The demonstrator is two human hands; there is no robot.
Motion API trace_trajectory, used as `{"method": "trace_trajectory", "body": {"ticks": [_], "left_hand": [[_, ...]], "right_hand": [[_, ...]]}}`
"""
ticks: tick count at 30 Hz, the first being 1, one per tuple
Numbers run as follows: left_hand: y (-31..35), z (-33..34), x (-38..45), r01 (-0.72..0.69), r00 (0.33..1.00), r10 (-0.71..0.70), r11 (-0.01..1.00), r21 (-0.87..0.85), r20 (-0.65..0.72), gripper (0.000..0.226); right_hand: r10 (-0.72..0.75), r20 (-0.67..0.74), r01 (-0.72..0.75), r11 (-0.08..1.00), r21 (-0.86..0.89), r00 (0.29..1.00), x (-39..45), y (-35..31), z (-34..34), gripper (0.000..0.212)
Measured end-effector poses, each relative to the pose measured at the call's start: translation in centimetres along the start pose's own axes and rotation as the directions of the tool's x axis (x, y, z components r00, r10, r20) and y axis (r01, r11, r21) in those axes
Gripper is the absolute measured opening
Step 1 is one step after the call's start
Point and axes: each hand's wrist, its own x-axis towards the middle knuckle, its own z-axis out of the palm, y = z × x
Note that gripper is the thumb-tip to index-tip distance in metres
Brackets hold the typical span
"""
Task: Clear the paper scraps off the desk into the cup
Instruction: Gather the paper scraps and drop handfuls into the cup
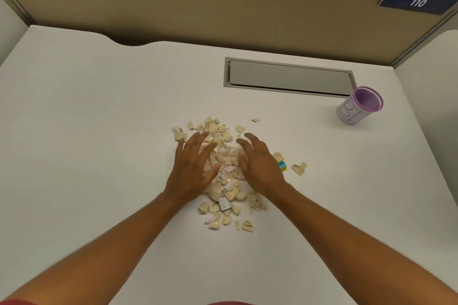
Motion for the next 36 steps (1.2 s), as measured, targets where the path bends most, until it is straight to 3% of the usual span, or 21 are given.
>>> {"method": "trace_trajectory", "body": {"ticks": [2, 3, 6, 10, 17, 20, 22, 24, 26, 29, 32, 36], "left_hand": [[-1.5, -0.8, 1.4, 0.075, 0.996, -0.072, 0.994, 0.078, -0.043, 0.059], [-2.3, -1.1, 2.1, 0.147, 0.989, -0.147, 0.986, 0.084, -0.002, 0.064], [-4.0, -1.6, 4.0, 0.306, 0.918, -0.303, 0.952, 0.029, 0.256, 0.077], [-3.8, -1.2, 4.3, 0.163, 0.89, -0.173, 0.985, 0.062, 0.421, 0.075], [-1.6, -2.3, 0.6, 0.108, 0.936, -0.034, 0.975, -0.194, 0.351, 0.069], [-1.0, -3.4, -0.3, 0.119, 0.937, -0.102, 0.992, -0.032, 0.334, 0.089], [-0.5, -4.0, -0.2, 0.173, 0.888, -0.227, 0.97, 0.168, 0.399, 0.102], [0.2, -4.0, 0.3, 0.196, 0.826, -0.304, 0.945, 0.263, 0.476, 0.105], [1.2, -3.8, 0.9, 0.192, 0.799, -0.316, 0.94, 0.281, 0.512, 0.097], [2.4, -3.6, 1.8, 0.252, 0.816, -0.319, 0.947, 0.2, 0.482, 0.073], [3.2, -3.5, 2.4, 0.29, 0.842, -0.302, 0.952, 0.099, 0.447, 0.044], [4.1, -3.5, 2.6, 0.323, 0.889, -0.297, 0.946, -0.016, 0.348, 0.02]], "right_hand": [[0.038, -0.052, -0.037, 0.999, 0.019, 0.998, 1.9, 1.1, -1.5, 0.046], [0.061, -0.049, -0.06, 0.998, 0.024, 0.997, 3.0, 1.8, -2.1, 0.047], [0.109, 0.056, -0.108, 0.994, -0.023, 0.992, 5.4, 3.1, -2.9, 0.058], [0.012, 0.208, -0.01, 1.0, -0.008, 0.978, 5.6, 2.6, -1.6, 0.062], [-0.176, 0.212, 0.165, 0.984, 0.069, 0.961, 0.7, 0.6, 0.1, 0.049], [-0.137, 0.144, 0.133, 0.99, 0.041, 0.98, -0.4, 0.9, -1.3, 0.059], [-0.07, 0.216, 0.084, 0.995, -0.055, 0.974, -0.4, 0.7, -2.2, 0.082], [-0.018, 0.323, 0.07, 0.986, -0.151, 0.946, -0.3, -0.1, -2.3, 0.099], [0.002, 0.359, 0.094, 0.964, -0.248, 0.933, -0.3, -1.0, -1.7, 0.098], [0.02, 0.327, 0.099, 0.934, -0.344, 0.945, -0.4, -2.3, -0.6, 0.074], [0.009, 0.242, 0.074, 0.94, -0.333, 0.97, -0.8, -3.2, 0.0, 0.05], [-0.025, 0.157, 0.074, 0.946, -0.317, 0.987, -1.6, -3.4, 0.5, 0.038]]}}
